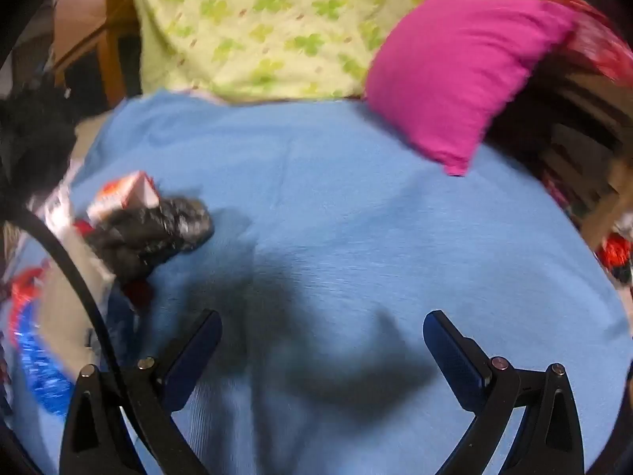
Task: Collect trash
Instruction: 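Move both tools toward the trash pile on the blue blanket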
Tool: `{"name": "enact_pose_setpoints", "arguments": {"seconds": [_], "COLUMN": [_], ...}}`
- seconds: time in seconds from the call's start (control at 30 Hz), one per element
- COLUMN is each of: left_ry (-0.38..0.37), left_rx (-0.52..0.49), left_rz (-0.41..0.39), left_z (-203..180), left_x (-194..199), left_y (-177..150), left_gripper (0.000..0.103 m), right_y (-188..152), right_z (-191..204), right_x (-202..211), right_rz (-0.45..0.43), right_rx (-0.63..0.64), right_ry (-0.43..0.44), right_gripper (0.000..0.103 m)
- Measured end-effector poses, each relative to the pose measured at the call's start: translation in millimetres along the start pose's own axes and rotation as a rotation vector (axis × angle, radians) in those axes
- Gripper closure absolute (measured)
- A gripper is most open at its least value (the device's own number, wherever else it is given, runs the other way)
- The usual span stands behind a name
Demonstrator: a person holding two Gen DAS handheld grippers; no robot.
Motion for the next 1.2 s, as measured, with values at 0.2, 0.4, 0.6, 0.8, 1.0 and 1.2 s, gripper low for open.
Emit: {"name": "enact_pose_setpoints", "arguments": {"seconds": [0.2, 0.4, 0.6, 0.8, 1.0, 1.2], "left_ry": [-0.073, -0.146, -0.165, -0.18, -0.181, -0.179], "left_rx": [-0.014, -0.068, -0.102, -0.104, -0.113, -0.119], "left_rz": [-0.045, -0.059, 0.001, -0.009, -0.027, -0.03], "left_z": [-29, -70, -91, -100, -104, -102], "left_x": [54, 114, 146, 160, 168, 169], "left_y": [2, -19, -41, -56, -63, -67], "left_gripper": [0.0, 0.0, 0.0, 0.0, 0.0, 0.0], "right_y": [-24, -41, -50, -55, -56, -57], "right_z": [-7, 19, 43, 46, 48, 50], "right_x": [61, 108, 140, 155, 161, 161], "right_rz": [-0.014, -0.044, -0.09, -0.109, -0.13, -0.126], "right_rx": [-0.052, -0.01, 0.022, 0.012, 0.012, 0.004], "right_ry": [0.054, 0.112, 0.149, 0.176, 0.183, 0.189], "right_gripper": [0.0, 0.0, 0.0, 0.0, 0.0, 0.0]}}
Point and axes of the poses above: each gripper's, at about its wrist camera, not at the fingertips, and x roughly against the way its jaws point, z to its left, y to its top, the point moved 10 cm from there along -x, roughly the way its jaws point, and after that the axes turned 3 degrees about x, right-handed, at the moved point
